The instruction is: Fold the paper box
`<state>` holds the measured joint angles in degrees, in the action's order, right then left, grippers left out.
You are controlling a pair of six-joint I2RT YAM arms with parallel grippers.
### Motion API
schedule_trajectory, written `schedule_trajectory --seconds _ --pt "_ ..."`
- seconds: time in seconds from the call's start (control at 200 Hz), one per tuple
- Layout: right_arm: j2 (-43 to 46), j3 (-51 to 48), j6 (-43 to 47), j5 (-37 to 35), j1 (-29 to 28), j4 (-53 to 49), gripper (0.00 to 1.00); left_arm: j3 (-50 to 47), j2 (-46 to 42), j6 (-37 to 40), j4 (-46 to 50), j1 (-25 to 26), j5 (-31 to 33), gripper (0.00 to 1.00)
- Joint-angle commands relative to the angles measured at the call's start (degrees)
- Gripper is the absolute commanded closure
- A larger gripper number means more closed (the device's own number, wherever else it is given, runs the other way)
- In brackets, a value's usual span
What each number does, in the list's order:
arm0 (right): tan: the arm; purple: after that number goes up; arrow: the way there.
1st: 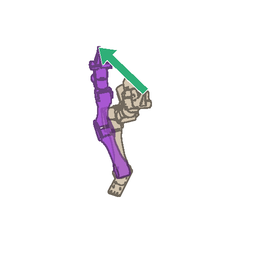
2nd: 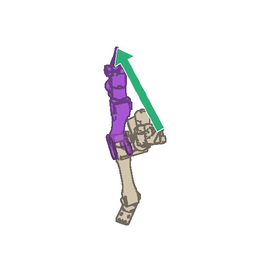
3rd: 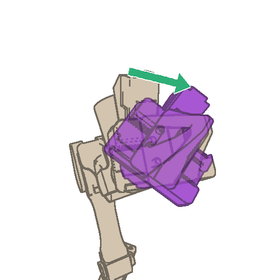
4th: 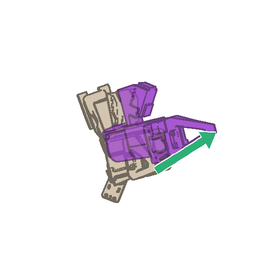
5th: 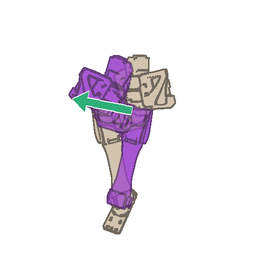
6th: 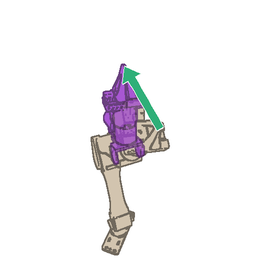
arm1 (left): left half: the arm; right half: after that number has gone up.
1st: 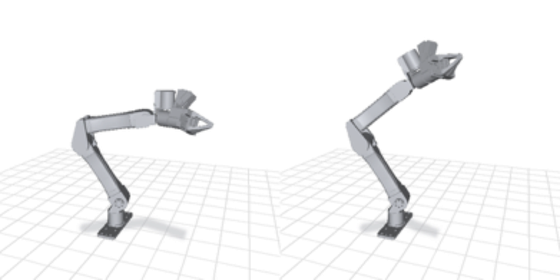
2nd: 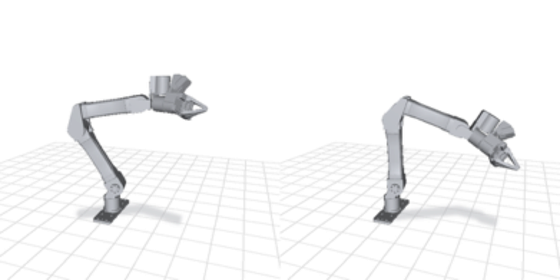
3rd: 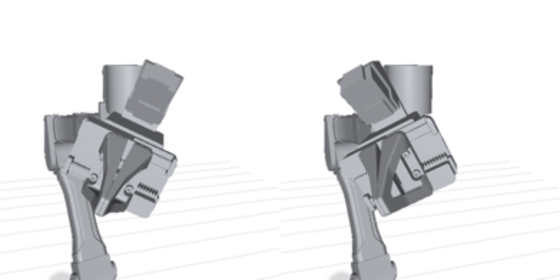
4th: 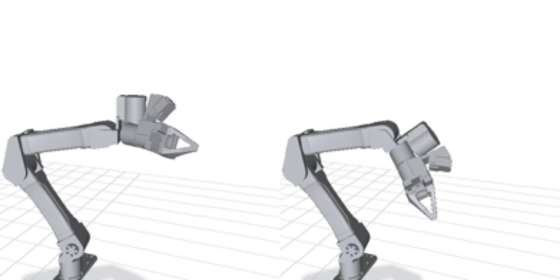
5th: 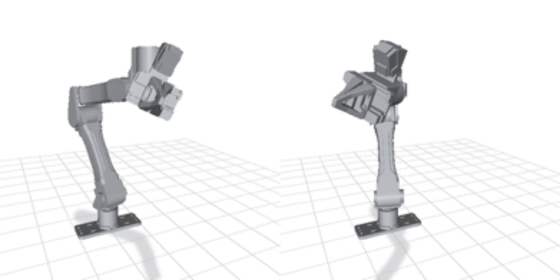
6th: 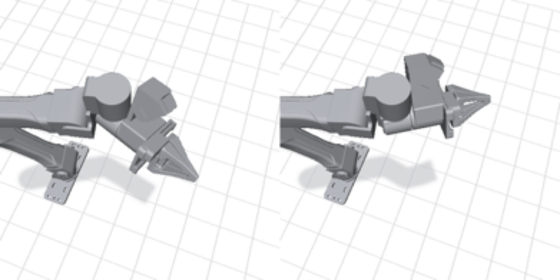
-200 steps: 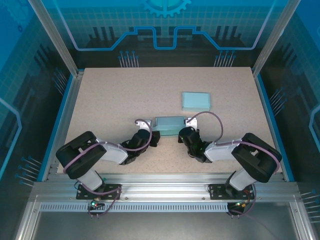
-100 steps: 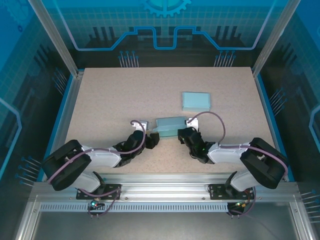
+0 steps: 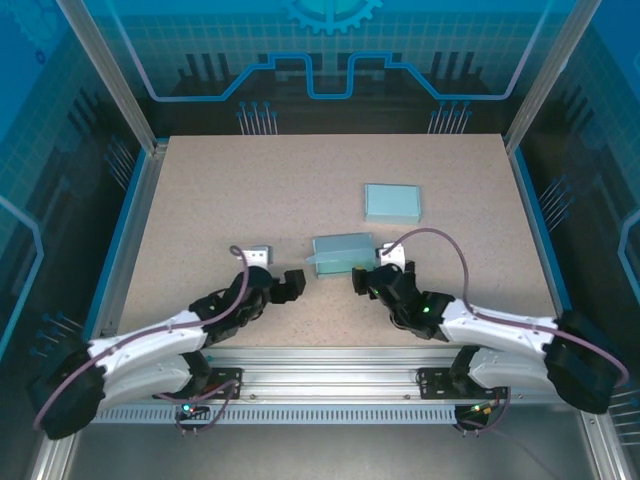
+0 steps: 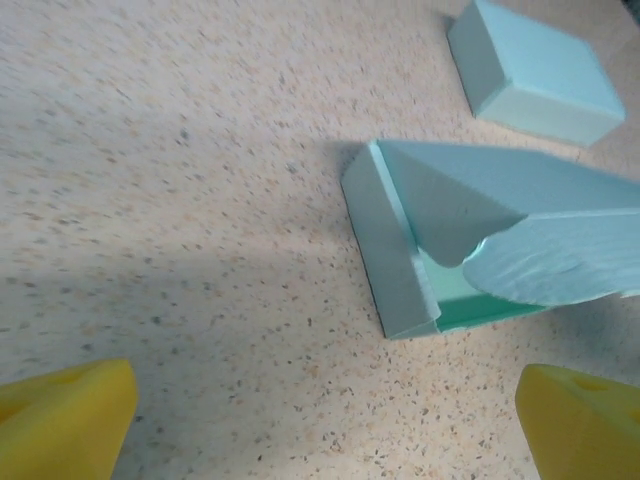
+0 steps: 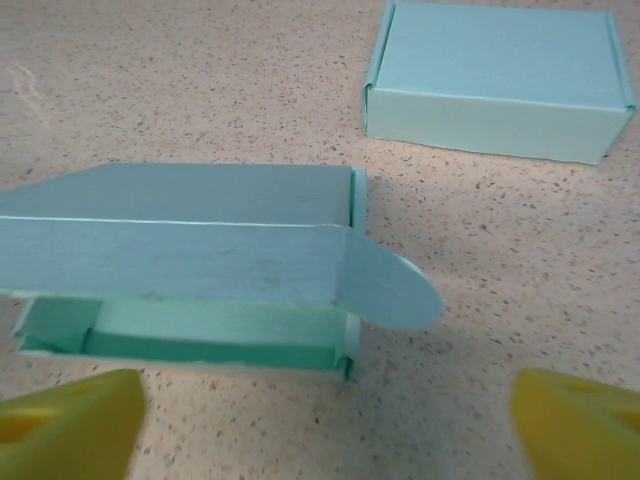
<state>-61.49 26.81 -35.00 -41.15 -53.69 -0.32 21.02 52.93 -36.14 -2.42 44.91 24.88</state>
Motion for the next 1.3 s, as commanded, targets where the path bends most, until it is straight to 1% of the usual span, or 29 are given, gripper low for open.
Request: schedule_trajectory --seconds 0.0,0.065,0.135,0.205,0.28,0.37,0.44,0.5,0.54,0.635,0.69,0.835,1.056,1.191,1.296 --pt "8.13 0.32 -2.36 1.69 -0.97 -13.24 0.00 2.80 -7.90 -1.41 14.65 0.30 5.56 0.01" --pt "13.46 1.66 -2.69 2.87 -0.98 -17.61 0.00 4.01 -11.57 -0.25 17.57 0.32 7.66 0.01" --pt "18.11 3.74 -2.18 3.67 -0.69 -21.38 0.00 5.74 -13.42 2.38 18.11 0.12 9.12 0.01" --pt "20.71 6.49 -3.05 3.66 0.08 -25.01 0.00 8.29 -12.79 5.80 16.91 -0.28 9.44 0.01" --pt "20.04 10.45 -3.90 5.29 2.73 -29.30 0.00 11.17 -10.09 10.04 14.63 -1.22 8.74 0.01" --pt "14.79 16.68 -3.65 9.83 7.17 -34.53 0.00 15.68 -4.39 13.45 12.93 -4.23 5.19 0.01" --pt "8.79 21.61 -2.09 12.66 10.47 -37.35 0.00 19.69 0.83 14.54 12.80 -7.53 -1.29 0.01" --pt "3.09 25.98 -0.56 13.16 12.17 -38.90 0.00 22.69 5.64 15.40 11.83 -9.86 -6.64 0.01" --pt "-0.55 28.22 0.41 12.72 12.71 -39.39 0.00 24.50 8.78 15.86 11.23 -10.63 -8.59 0.01" --pt "-8.16 32.59 2.45 12.86 13.90 -38.87 0.00 28.71 15.72 17.22 10.16 -10.90 -11.09 0.01" --pt "-11.84 34.29 3.16 14.20 14.86 -38.34 0.00 30.78 19.53 17.55 9.90 -10.98 -12.53 0.01" --pt "-18.65 36.56 3.52 17.22 17.07 -37.53 0.00 33.55 27.92 17.06 9.03 -10.97 -15.28 0.01" --pt "-23.41 35.40 3.68 18.40 18.30 -36.67 0.00 34.63 37.18 15.42 8.59 -10.90 -18.91 0.01" --pt "-25.09 33.57 4.05 20.59 19.39 -34.73 0.00 34.53 39.78 14.97 8.03 -10.96 -19.86 0.01" --pt "-26.28 32.45 3.89 21.37 19.75 -33.63 0.00 33.97 40.83 14.78 8.02 -10.93 -19.19 0.01"
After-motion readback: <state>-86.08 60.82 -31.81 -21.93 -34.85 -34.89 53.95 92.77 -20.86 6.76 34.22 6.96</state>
